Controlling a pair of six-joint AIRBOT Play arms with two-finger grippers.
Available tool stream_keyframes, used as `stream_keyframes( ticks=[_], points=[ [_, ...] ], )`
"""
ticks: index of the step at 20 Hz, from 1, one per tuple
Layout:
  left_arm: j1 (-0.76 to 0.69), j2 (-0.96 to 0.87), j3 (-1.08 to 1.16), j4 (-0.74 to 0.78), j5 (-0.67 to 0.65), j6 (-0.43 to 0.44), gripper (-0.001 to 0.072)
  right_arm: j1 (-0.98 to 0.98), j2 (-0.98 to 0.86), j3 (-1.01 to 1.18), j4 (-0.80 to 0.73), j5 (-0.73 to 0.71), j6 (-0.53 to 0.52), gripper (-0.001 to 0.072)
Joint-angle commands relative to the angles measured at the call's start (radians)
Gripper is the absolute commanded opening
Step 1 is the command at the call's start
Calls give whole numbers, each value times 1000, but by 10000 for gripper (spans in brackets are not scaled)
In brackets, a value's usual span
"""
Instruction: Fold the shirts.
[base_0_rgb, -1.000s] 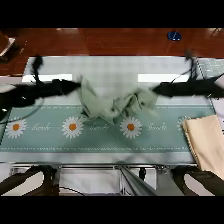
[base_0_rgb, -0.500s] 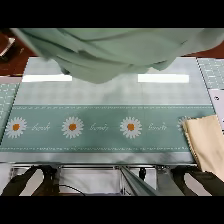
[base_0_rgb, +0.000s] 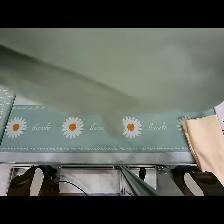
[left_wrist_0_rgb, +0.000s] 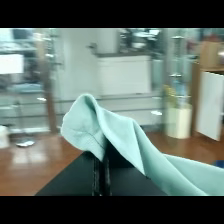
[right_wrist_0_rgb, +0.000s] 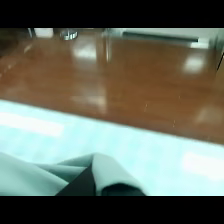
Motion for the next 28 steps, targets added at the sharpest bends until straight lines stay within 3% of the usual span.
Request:
stream_keyframes(
  ticks=[1,4,7,11,14,17,19,23,24,25,26,28],
  points=[
    [5,27,-48,103,-16,-50,17,0,103,-232,27,76,53,32],
    [4,-1,-246,45,-20,-74,17,0,190,-567,171,47,74,32],
    [-27,-84,-457,-26,-19,-63,17,0,224,-853,242,-105,66,32],
    [-213,-296,-582,-21,54,-51,16,0,66,-1048,272,-292,-26,32],
    [-338,-466,-581,-22,280,-58,17,-5,-176,-1048,348,-443,-169,32],
    [-406,-602,-578,-22,509,-127,16,-34,-473,-929,383,-534,-215,32],
    [-424,-681,-578,-22,540,-169,16,-48,-661,-800,414,-518,-233,32],
    [-454,-787,-578,-22,455,-169,20,-47,-919,-573,447,-484,-208,35],
    [-458,-798,-578,-22,441,-171,92,-51,-953,-537,463,-485,-192,128],
    [-459,-803,-578,-22,429,-172,354,-56,-978,-498,471,-482,-168,331],
    [-455,-802,-578,-21,410,-175,507,-68,-990,-465,470,-464,-151,414],
    [-411,-800,-541,-15,244,-161,510,-117,-980,-405,457,-407,-142,412]
  ],
)
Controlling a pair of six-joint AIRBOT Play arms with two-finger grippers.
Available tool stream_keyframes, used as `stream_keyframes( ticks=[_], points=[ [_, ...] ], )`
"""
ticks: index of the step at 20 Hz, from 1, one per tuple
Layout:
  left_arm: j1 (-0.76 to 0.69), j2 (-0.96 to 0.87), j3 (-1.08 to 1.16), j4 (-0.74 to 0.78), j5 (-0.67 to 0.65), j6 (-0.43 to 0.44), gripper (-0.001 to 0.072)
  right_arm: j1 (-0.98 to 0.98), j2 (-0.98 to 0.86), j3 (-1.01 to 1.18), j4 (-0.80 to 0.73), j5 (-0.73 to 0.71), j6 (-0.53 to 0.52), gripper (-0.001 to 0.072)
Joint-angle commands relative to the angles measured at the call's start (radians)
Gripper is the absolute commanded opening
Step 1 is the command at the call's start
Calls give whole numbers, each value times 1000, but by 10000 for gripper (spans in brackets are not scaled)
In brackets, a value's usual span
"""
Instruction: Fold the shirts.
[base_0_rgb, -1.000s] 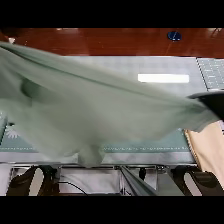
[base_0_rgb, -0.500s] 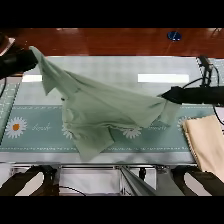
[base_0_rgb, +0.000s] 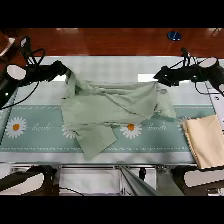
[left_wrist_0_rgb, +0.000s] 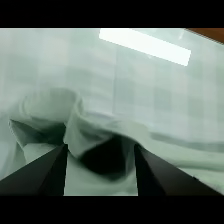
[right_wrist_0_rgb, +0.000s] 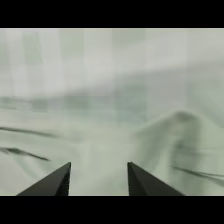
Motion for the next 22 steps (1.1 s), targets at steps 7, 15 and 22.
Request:
stream_keyframes(
  ticks=[7,15,22],
  points=[
    [282,102,-68,54,-635,123,510,-268,226,43,-257,299,-17,407],
    [539,245,-572,-49,-702,220,509,-335,703,-671,-134,76,-13,407],
    [439,230,-710,-343,-512,339,509,-334,734,-825,-23,72,-56,407]
  ],
)
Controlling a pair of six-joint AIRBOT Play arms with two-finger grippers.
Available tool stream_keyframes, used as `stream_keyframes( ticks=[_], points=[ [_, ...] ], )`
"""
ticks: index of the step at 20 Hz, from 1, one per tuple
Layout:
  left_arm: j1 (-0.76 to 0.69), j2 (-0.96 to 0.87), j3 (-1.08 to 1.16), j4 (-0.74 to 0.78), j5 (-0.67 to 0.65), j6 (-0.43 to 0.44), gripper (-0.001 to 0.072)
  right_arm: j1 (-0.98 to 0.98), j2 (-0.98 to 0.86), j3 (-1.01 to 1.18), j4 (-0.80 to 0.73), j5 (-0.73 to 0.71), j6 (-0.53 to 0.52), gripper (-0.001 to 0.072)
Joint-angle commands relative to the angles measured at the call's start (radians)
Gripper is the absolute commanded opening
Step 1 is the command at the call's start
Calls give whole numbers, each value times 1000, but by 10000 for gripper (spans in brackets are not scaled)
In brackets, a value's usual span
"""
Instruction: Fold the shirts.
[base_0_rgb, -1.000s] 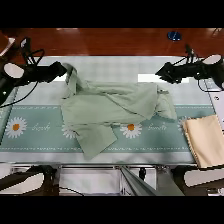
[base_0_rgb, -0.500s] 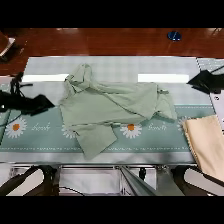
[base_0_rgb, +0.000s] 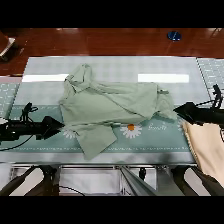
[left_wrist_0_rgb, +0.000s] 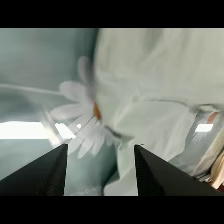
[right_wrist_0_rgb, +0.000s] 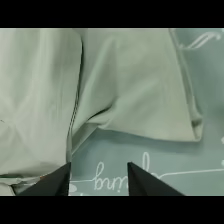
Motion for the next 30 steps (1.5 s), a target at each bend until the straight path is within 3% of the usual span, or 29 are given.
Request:
stream_keyframes(
  ticks=[1,5,6,7,8,11,15,24,30],
  points=[
    [-84,-17,-55,-129,126,42,508,-1,18,-53,39,-7,-12,407],
    [-262,-47,-55,-186,330,19,484,-2,18,-53,38,-28,-3,407],
    [-294,-56,-53,-186,369,1,405,-3,18,-52,36,-48,4,407],
    [-313,-66,-50,-186,385,-5,253,-14,18,-47,37,-66,12,407],
    [-319,-70,-47,-185,385,-4,10,-43,18,-36,37,-81,24,407],
    [-320,-71,-41,-185,381,0,17,-174,-5,-10,-21,-88,64,407],
    [-320,-71,-40,-185,378,0,18,-211,-135,-10,-105,27,72,407],
    [-320,-71,-40,-185,378,-1,18,-211,-394,-1,158,-34,-58,407],
    [-320,-71,-40,-185,378,-1,17,-32,-519,126,149,-108,-19,407]
  ],
)
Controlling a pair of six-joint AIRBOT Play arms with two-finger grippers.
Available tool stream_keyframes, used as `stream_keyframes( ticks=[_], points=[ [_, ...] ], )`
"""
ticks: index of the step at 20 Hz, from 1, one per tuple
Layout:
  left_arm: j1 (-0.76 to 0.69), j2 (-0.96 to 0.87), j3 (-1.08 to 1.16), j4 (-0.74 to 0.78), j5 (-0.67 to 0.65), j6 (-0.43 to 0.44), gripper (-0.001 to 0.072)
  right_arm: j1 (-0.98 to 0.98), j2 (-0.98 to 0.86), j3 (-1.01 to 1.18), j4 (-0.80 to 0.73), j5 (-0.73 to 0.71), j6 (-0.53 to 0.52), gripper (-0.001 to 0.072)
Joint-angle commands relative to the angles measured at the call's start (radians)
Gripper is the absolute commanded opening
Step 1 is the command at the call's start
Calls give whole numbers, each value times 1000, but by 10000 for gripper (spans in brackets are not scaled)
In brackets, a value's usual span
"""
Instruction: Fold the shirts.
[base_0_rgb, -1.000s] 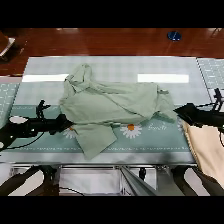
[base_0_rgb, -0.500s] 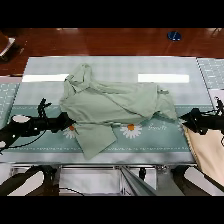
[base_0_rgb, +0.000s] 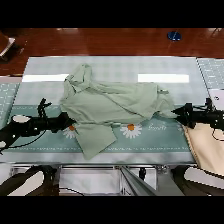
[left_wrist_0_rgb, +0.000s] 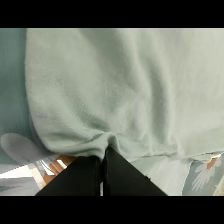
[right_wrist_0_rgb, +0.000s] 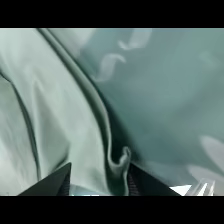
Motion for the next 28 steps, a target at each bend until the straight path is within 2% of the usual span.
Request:
stream_keyframes(
  ticks=[1,2,3,4,7,9,13,16,19,22,25,28],
  points=[
    [0,-1,1,2,0,0,18,108,-87,83,-25,-53,50,388],
    [0,-1,2,2,0,0,17,138,-107,108,-41,-48,64,269],
    [0,0,4,2,-1,0,18,162,-115,130,-40,-36,51,93],
    [0,0,13,2,-4,0,18,183,-114,157,-37,-18,26,32],
    [0,21,123,-24,-39,1,17,206,-107,318,-36,129,29,32],
    [0,64,281,-99,-50,11,17,205,-55,486,-42,183,61,32],
    [2,130,743,-154,-49,27,17,203,74,927,-77,208,127,32],
    [41,147,1079,-136,-78,22,17,202,170,1223,-217,214,196,32],
    [127,184,1309,-37,-138,-46,17,202,300,1345,-320,213,227,32],
    [224,271,1402,133,-182,-114,17,202,451,1349,-400,258,240,32],
    [306,398,1408,278,-219,-113,17,203,576,1349,-450,278,255,32],
    [311,514,1408,397,-256,-113,17,203,670,1349,-504,338,271,32]
  ],
)
